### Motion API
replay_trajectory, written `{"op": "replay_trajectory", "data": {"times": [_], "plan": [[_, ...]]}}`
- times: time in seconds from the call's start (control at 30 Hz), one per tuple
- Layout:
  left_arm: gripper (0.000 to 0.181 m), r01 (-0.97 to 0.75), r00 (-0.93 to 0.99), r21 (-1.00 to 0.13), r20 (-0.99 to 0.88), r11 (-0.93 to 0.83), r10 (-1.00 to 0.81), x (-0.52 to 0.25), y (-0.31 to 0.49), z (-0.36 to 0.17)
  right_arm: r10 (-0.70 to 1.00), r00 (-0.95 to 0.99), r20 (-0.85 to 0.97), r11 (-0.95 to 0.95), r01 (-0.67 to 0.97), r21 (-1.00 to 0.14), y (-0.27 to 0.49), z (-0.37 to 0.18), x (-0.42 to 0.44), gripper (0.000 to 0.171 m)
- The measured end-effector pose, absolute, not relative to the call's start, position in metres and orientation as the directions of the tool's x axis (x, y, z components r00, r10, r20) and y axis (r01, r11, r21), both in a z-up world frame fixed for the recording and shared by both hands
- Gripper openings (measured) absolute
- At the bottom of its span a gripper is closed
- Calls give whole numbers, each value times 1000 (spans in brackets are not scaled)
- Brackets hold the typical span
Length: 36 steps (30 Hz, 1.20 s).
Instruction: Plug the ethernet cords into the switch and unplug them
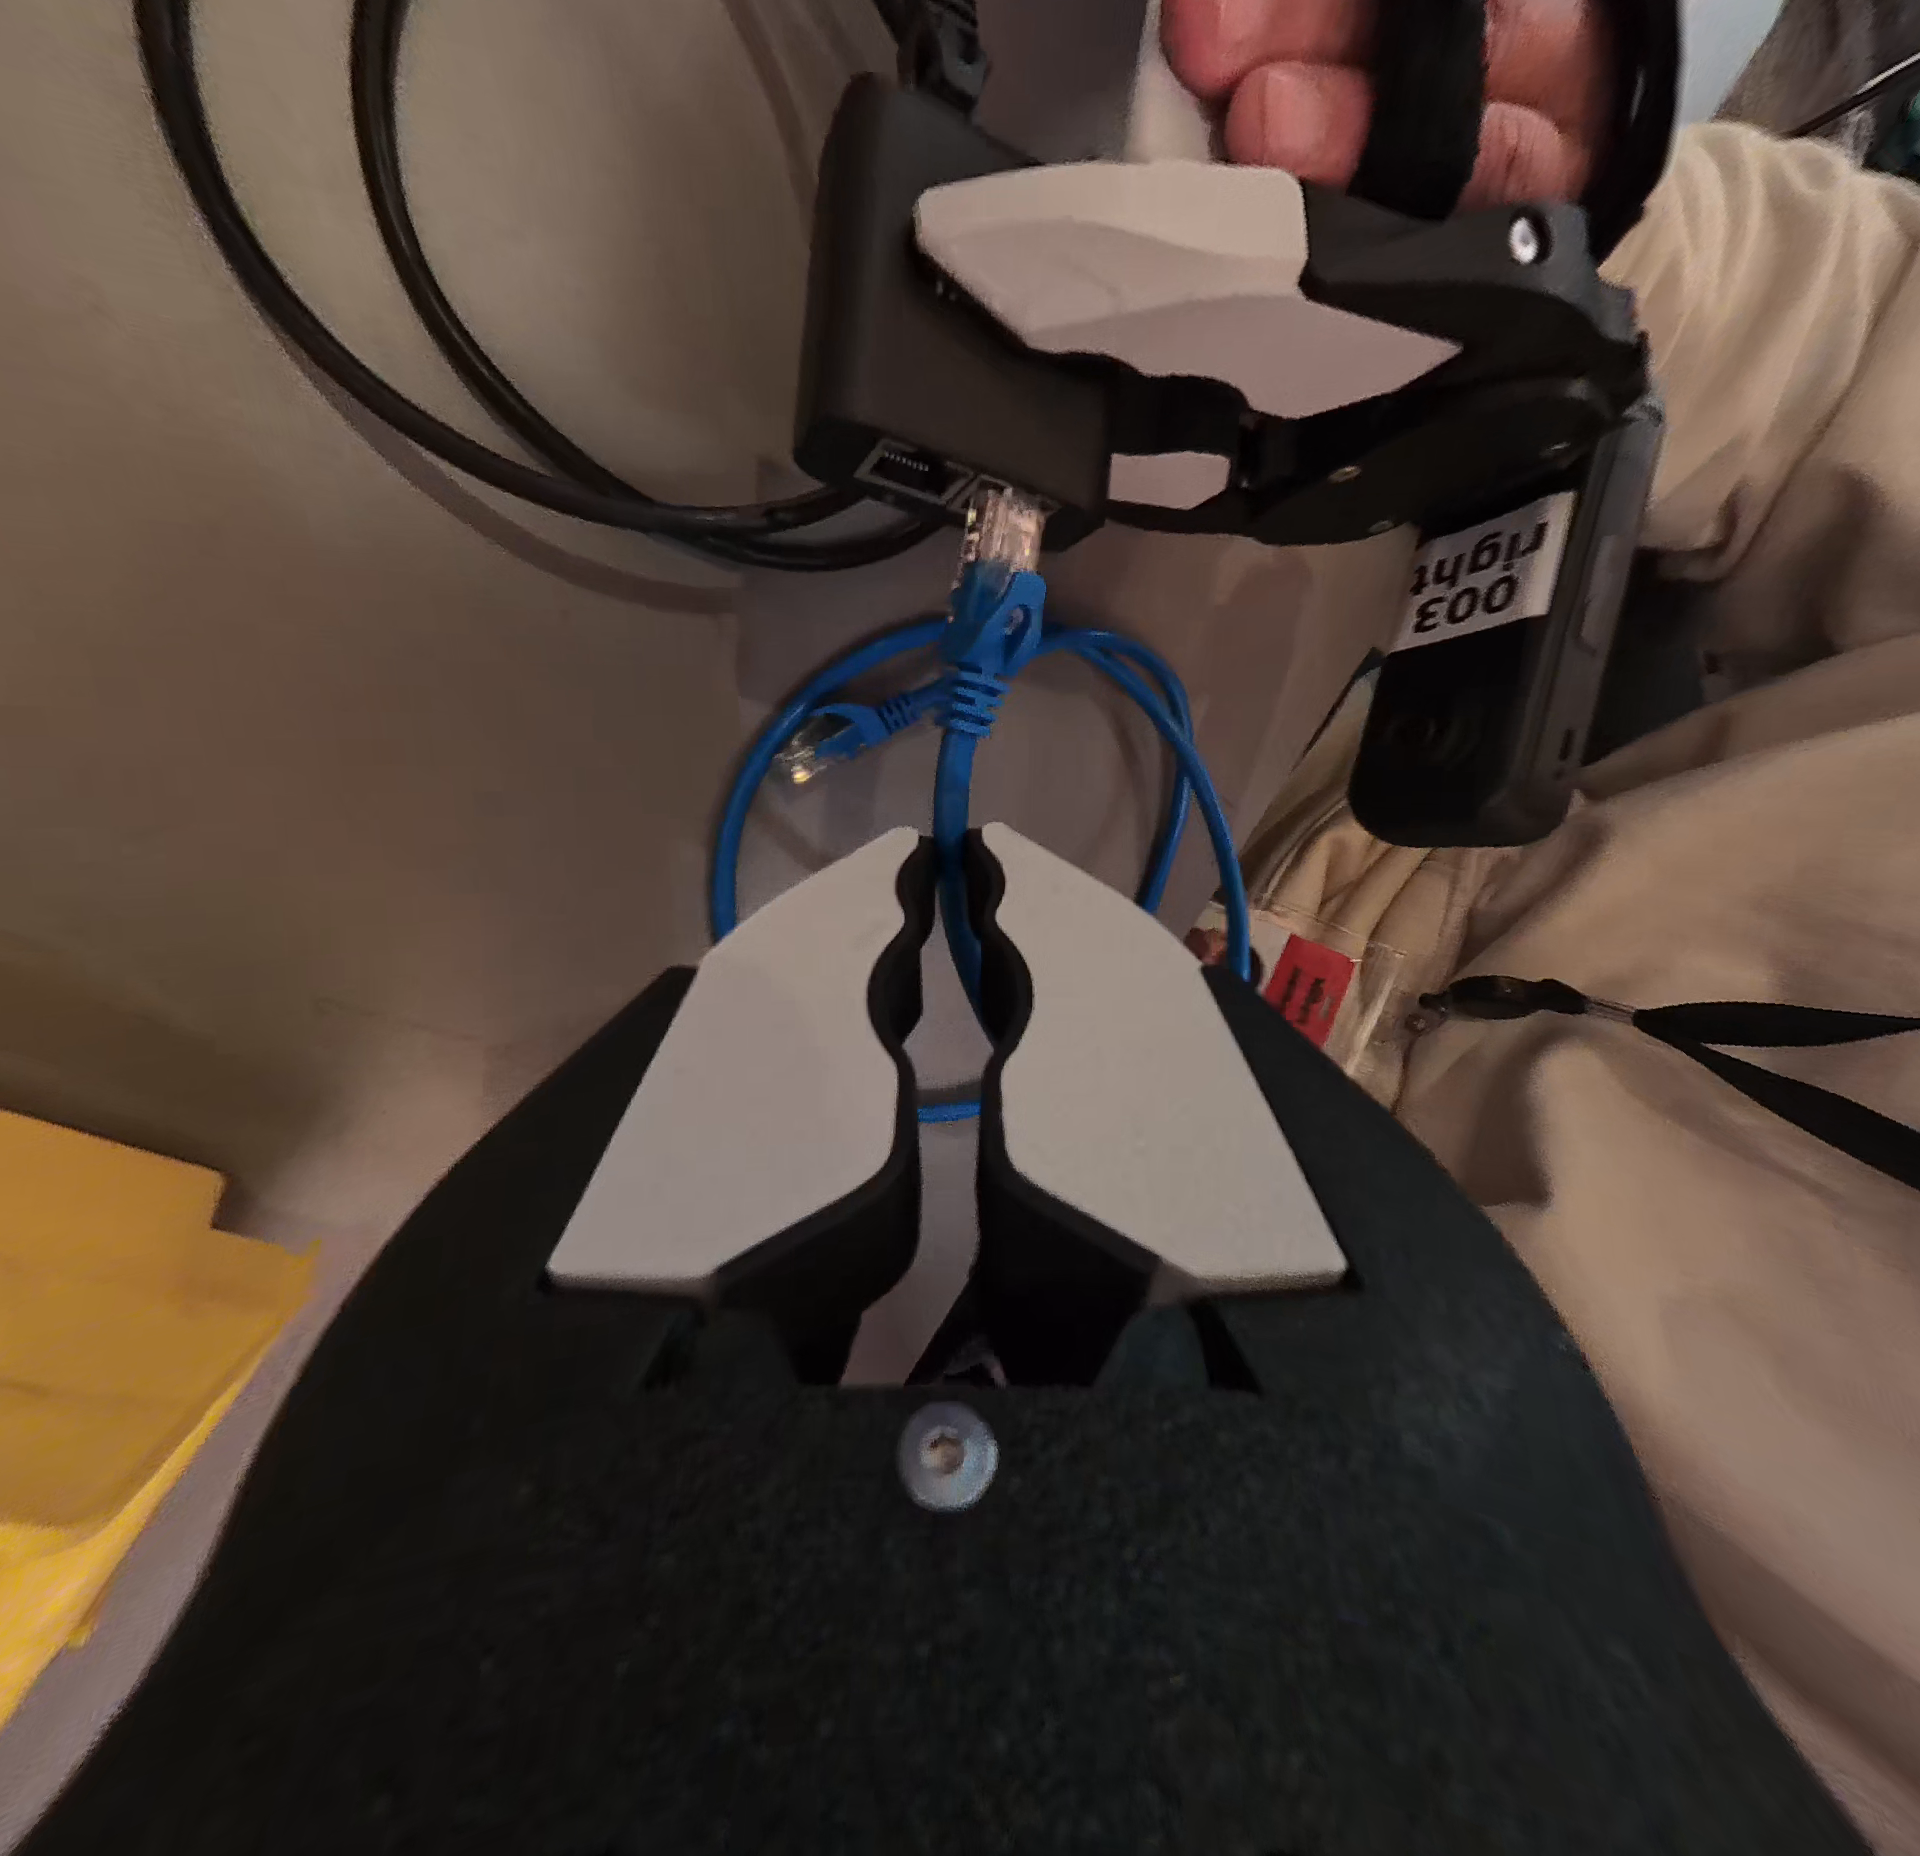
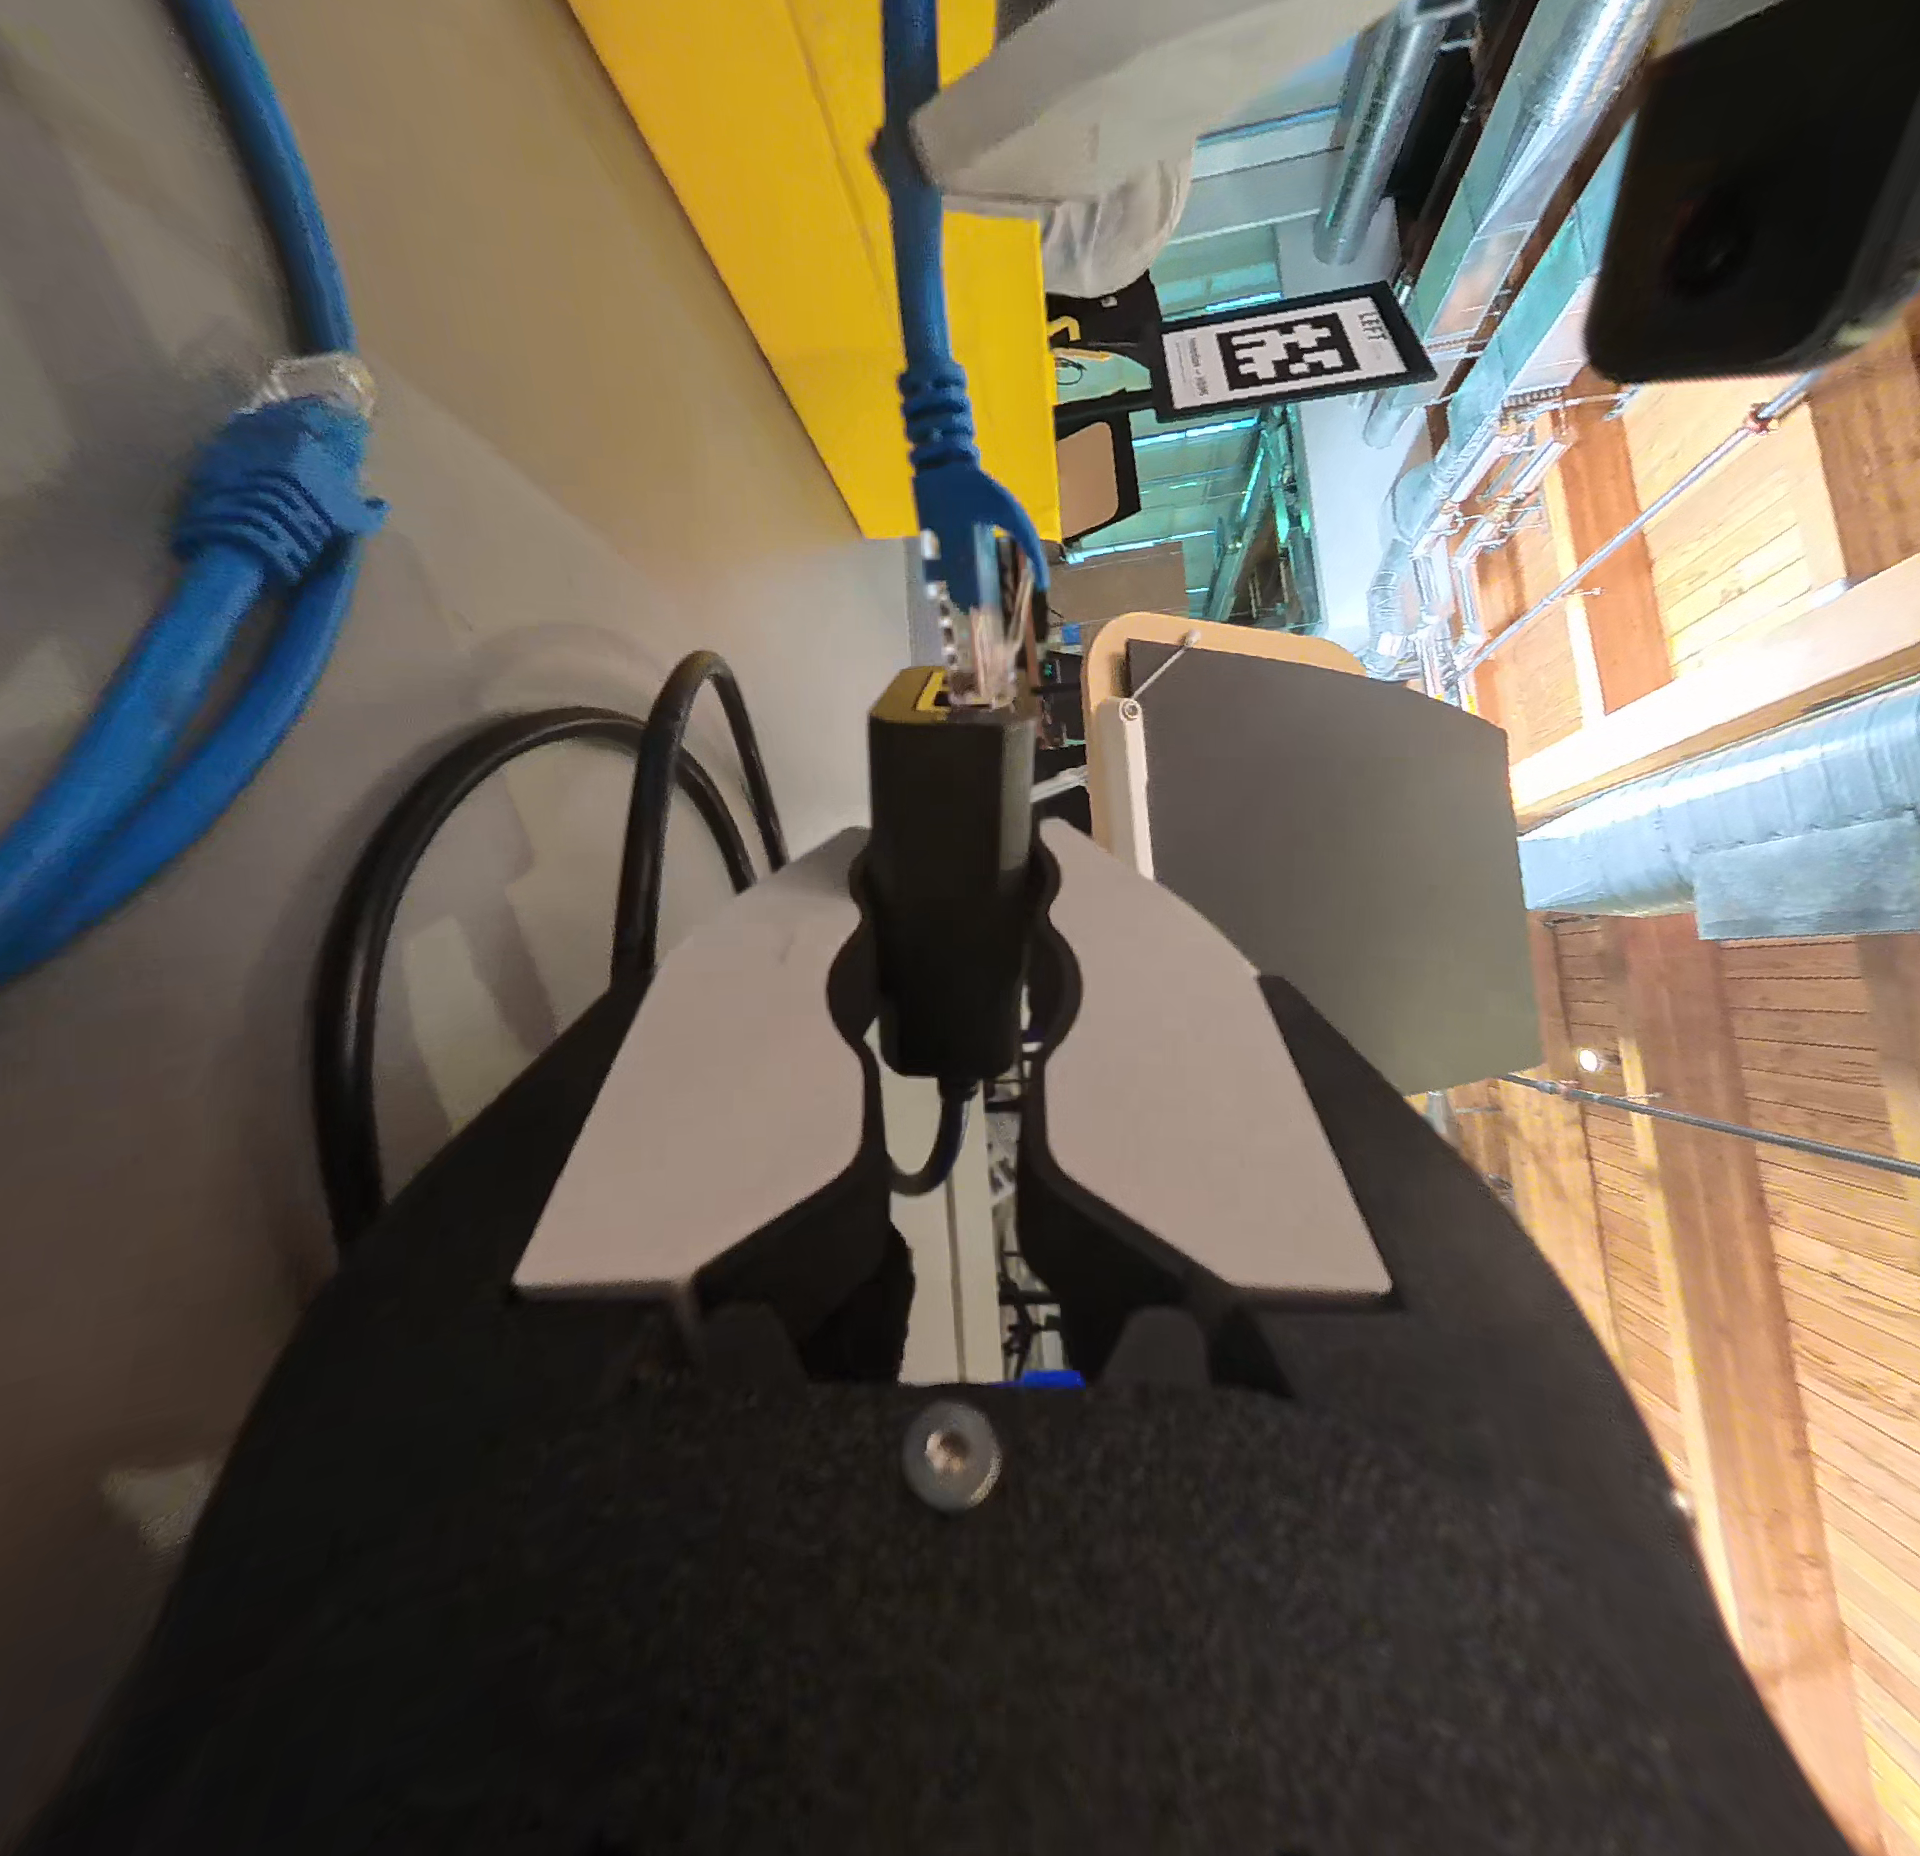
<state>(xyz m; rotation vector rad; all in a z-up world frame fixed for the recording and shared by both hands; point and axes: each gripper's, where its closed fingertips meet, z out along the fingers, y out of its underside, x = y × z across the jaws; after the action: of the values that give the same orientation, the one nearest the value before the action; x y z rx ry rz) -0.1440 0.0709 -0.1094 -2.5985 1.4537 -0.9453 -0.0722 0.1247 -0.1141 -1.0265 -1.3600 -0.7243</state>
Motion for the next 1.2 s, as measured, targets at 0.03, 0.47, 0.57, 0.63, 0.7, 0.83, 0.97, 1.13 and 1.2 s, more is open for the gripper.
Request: {"op": "replay_trajectory", "data": {"times": [0.03,0.47,0.57,0.63,0.7,0.83,0.97,1.13,1.2], "plan": [[5,-763,374,-294,527,-576,-764,-143,69,-109,135,120,984,409,898,-165,125,-113,-72,24],[4,-774,378,-250,555,-582,-741,-149,65,-120,141,77,987,422,897,-130,123,-122,-79,24],[5,-779,382,-231,560,-582,-735,-150,64,-123,148,83,985,429,893,-140,122,-122,-80,24],[5,-796,379,-212,557,-567,-739,-152,62,-125,147,81,986,428,893,-138,123,-122,-80,24],[5,-801,379,-203,555,-563,-740,-151,61,-127,150,83,985,428,893,-140,123,-122,-80,24],[4,-794,379,-214,558,-569,-738,-148,64,-125,159,85,984,419,896,-145,124,-123,-77,24],[5,-801,372,-210,561,-561,-740,-147,61,-124,160,79,984,420,897,-141,124,-124,-79,24],[4,-816,364,-191,563,-545,-742,-146,57,-126,164,77,983,426,894,-141,122,-125,-80,24],[5,-827,359,-179,562,-533,-745,-147,55,-127,160,70,985,431,892,-134,122,-125,-81,24]]}}
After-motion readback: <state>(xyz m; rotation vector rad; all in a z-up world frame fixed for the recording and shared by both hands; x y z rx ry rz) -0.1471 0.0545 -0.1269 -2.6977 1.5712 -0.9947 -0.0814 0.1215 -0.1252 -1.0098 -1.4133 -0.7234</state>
